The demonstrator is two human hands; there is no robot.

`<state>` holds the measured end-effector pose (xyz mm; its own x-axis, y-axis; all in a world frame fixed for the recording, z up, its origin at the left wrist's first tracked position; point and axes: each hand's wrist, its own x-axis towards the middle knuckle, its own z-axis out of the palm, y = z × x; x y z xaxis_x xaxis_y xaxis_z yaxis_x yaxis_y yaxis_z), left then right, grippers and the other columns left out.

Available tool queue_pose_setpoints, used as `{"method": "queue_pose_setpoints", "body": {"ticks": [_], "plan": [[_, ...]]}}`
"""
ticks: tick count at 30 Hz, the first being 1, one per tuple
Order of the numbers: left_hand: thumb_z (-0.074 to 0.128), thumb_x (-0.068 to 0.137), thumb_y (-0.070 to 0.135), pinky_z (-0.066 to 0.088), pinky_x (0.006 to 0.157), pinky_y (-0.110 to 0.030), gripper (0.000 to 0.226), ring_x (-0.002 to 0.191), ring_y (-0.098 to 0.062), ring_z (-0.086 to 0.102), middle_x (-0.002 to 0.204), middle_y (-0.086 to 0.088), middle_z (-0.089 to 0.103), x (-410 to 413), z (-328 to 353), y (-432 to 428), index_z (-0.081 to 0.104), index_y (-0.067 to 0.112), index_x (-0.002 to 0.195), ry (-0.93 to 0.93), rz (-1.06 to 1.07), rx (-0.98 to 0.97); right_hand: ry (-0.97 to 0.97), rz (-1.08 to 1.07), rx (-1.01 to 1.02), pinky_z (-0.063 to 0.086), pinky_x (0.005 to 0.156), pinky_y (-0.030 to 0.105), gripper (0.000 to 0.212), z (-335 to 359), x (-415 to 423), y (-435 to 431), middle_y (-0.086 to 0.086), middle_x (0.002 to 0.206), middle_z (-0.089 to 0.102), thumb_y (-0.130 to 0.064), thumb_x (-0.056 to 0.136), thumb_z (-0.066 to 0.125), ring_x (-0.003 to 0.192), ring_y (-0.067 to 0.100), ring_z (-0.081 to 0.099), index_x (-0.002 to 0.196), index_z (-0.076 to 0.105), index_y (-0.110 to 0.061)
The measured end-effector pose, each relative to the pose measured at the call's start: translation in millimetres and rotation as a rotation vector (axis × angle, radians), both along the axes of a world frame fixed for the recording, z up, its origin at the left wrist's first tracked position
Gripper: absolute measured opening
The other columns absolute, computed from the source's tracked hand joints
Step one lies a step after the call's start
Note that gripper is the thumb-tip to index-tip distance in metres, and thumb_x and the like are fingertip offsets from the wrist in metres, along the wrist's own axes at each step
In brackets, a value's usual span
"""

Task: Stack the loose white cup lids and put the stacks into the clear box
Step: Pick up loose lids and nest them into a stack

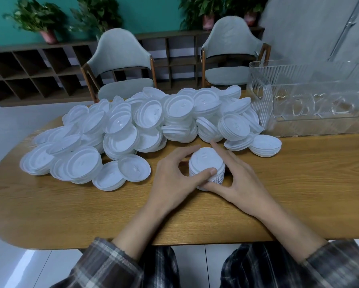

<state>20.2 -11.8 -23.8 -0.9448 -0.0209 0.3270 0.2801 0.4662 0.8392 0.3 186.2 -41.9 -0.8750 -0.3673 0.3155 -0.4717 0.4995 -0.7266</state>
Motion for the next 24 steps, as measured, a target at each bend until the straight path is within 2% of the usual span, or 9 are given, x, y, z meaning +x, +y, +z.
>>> {"method": "queue_pose_setpoints", "body": {"ticks": [2,6,11,13,16,18,21,24], "plan": [[0.091,0.074,0.05,0.054,0.104,-0.036,0.061,0.118,0.002,0.064,0.122,0.021,0.072,-0.4,-0.3,-3.6,0.072,0.03,0.129,0.003,0.005,-0.018,-0.004,0.02,0.016,0.024,0.103,-0.002,0.1,0.8,-0.3,-0.9,-0.036,0.142,0.042,-0.052,0.079,0.085,0.133,-0.023,0.034,0.162,0.031,-0.036],[0.088,0.075,0.057,0.053,0.105,-0.034,0.067,0.121,0.003,0.062,0.128,0.019,0.07,-0.7,-3.5,-7.0,0.07,0.027,0.132,-0.007,0.006,-0.106,0.008,0.039,0.034,0.029,0.105,0.002,0.097,1.4,-2.5,-3.2,-0.02,0.146,0.052,-0.05,0.077,0.086,0.134,-0.014,0.043,0.16,0.039,-0.03],[0.066,0.095,0.061,0.043,0.115,-0.032,0.066,0.135,-0.001,0.051,0.147,0.013,0.059,8.9,1.1,-20.1,0.058,0.022,0.148,0.044,-0.065,-0.304,0.028,0.038,0.045,0.032,0.107,0.005,0.095,3.4,-4.3,-11.4,-0.018,0.145,0.055,-0.059,0.075,0.083,0.135,-0.008,0.047,0.157,0.044,-0.03],[0.062,0.099,0.055,0.041,0.113,-0.026,0.059,0.135,-0.004,0.051,0.145,0.012,0.06,17.9,3.7,-37.2,0.055,0.024,0.15,0.091,-0.045,-0.409,0.03,0.046,0.053,0.03,0.109,0.007,0.094,3.7,-6.3,-18.4,-0.019,0.148,0.053,-0.06,0.076,0.082,0.137,-0.008,0.045,0.157,0.044,-0.031],[0.072,0.097,0.032,0.05,0.098,-0.035,0.041,0.12,-0.018,0.061,0.127,0.003,0.069,25.6,6.0,-66.6,0.067,0.019,0.135,0.275,0.011,-0.676,0.024,0.046,0.077,0.028,0.111,0.011,0.092,4.3,-10.0,-28.1,-0.024,0.148,0.048,-0.06,0.078,0.082,0.136,-0.013,0.04,0.158,0.04,-0.037],[0.077,0.09,0.025,0.052,0.093,-0.039,0.035,0.113,-0.023,0.063,0.121,0.001,0.07,26.2,5.9,-84.9,0.071,0.017,0.124,0.323,0.03,-0.844,0.035,0.042,0.086,0.023,0.106,0.002,0.092,3.8,-13.1,-33.1,-0.028,0.146,0.046,-0.057,0.079,0.083,0.131,-0.024,0.034,0.158,0.039,-0.039],[0.083,0.081,0.024,0.047,0.096,-0.038,0.035,0.113,-0.024,0.065,0.118,0.002,0.072,27.4,7.3,-104.7,0.073,0.018,0.115,0.315,0.037,-1.005,0.032,0.036,0.088,0.018,0.1,-0.007,0.091,3.3,-16.5,-39.8,-0.032,0.143,0.042,-0.056,0.08,0.083,0.125,-0.033,0.027,0.158,0.038,-0.039],[0.086,0.074,0.022,0.051,0.097,-0.042,0.04,0.112,-0.024,0.066,0.116,0.002,0.073,27.8,9.3,-111.1,0.073,0.018,0.112,0.295,0.043,-1.084,0.026,0.033,0.086,0.018,0.099,-0.007,0.092,4.7,-18.4,-43.8,-0.033,0.141,0.041,-0.055,0.08,0.083,0.122,-0.035,0.025,0.158,0.037,-0.04]]}}
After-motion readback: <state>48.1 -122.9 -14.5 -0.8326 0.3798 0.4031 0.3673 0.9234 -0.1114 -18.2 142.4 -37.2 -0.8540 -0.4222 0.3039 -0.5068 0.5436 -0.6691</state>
